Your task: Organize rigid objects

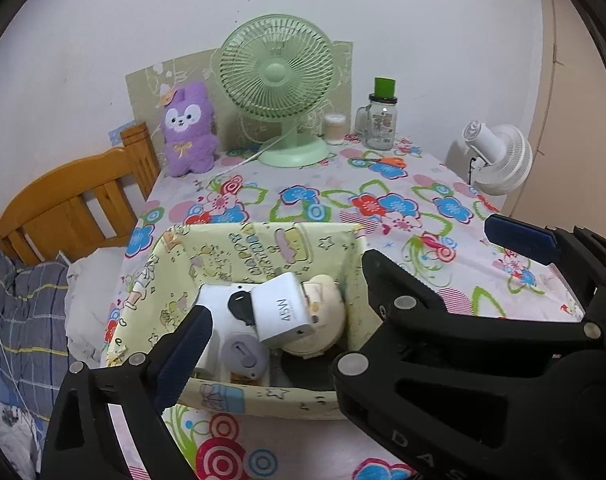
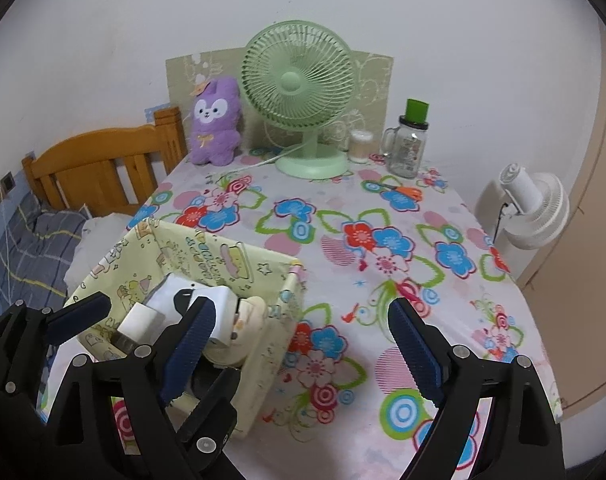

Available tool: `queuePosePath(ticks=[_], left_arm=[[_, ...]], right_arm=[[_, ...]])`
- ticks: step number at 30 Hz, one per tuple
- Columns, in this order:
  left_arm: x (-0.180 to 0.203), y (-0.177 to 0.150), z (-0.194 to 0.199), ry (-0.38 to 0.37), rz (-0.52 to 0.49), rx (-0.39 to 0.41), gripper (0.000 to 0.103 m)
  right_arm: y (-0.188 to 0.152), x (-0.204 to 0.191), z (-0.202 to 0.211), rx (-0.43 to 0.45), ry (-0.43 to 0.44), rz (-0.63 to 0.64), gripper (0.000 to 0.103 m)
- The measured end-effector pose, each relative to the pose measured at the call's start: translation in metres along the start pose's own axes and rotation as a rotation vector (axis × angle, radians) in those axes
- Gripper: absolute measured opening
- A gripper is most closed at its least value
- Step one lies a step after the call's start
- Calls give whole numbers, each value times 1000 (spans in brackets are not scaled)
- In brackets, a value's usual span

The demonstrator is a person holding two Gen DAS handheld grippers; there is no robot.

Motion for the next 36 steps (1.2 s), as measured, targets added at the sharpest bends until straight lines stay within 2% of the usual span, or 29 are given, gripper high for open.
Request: queuePosePath(ticks=[21,36], left_arm=[[59,20,34,-46,-65,62,99],[68,22,52,-38,-76,103,103]], right_arm=[[1,62,53,60,-100,-85,93],[-6,95,82,98,-159,-134,93]])
Point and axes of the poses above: each gripper's, at about its wrist camera, not at the fingertips, and z roughly against the way its jaws point, x to its right, y to its top, the point moved 9 cm from there along -z, roughly the way its jaws point, and after that the axes turned 9 degrees about -z, right-handed, at the moved point
